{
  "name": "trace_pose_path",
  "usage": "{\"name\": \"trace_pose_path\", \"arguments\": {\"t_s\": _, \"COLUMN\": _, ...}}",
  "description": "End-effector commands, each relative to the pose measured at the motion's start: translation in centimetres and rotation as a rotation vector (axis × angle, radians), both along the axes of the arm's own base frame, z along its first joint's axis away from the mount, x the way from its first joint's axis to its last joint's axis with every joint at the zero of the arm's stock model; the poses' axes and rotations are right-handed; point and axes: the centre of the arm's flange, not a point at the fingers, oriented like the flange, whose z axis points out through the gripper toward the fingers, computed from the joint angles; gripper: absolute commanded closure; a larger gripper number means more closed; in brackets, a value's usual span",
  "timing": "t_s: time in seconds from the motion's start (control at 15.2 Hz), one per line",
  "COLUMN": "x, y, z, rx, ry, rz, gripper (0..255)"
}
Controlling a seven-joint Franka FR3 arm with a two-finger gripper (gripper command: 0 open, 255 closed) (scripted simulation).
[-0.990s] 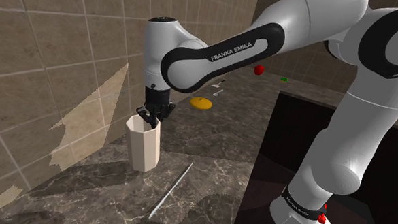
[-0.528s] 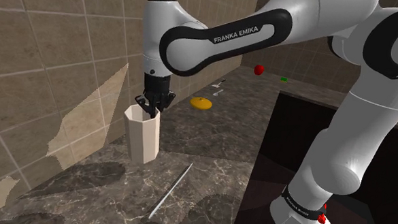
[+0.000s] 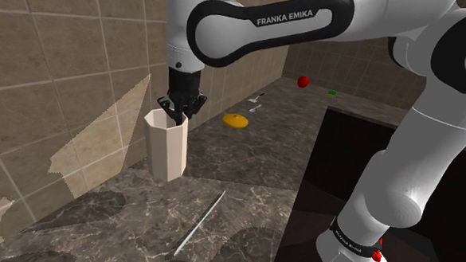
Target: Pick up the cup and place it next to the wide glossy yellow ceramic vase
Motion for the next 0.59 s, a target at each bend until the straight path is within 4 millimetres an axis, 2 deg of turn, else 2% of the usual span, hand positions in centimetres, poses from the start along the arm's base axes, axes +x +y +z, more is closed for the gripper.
{"name": "trace_pose_path", "arguments": {"t_s": 0.0, "x": 0.0, "y": -0.1, "z": 1.0, "rx": 0.0, "ry": 0.0, "rz": 0.0, "gripper": 255}}
{"name": "trace_pose_path", "arguments": {"t_s": 0.53, "x": 0.0, "y": -0.1, "z": 5.2, "rx": 0.0, "ry": 0.0, "rz": 0.0, "gripper": 255}}
